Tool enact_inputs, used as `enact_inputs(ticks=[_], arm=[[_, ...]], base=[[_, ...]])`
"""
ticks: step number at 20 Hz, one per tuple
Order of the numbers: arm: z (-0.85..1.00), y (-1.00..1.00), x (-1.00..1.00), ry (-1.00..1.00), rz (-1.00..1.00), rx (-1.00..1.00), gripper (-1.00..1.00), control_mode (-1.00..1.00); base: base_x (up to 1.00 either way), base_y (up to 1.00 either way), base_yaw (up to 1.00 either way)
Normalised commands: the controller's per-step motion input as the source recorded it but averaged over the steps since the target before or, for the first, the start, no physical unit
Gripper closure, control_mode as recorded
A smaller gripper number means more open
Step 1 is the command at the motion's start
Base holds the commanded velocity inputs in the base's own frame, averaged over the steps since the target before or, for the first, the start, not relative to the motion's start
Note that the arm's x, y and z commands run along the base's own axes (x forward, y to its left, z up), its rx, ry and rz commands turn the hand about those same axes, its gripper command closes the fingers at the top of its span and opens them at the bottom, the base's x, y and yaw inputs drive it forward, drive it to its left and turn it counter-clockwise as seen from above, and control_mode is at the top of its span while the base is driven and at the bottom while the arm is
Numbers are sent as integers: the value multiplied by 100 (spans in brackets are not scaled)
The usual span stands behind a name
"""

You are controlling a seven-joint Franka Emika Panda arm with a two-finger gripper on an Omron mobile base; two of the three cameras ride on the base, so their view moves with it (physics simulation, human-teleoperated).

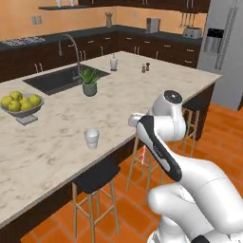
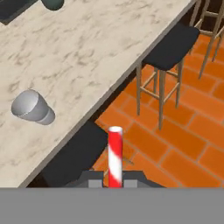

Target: Take a straw from the drawer in front and place it inside the glass cup on the dining counter.

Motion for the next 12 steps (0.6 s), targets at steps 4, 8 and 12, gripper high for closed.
enact_inputs(ticks=[4, 8, 12], arm=[[0, 0, 0, 0, 0, 0, 100, 100], [0, 0, 0, 0, 0, 0, 100, 100], [0, 0, 0, 0, 0, 0, 100, 100]], base=[[56, -47, 75], [59, -48, 74], [83, -48, 70]])
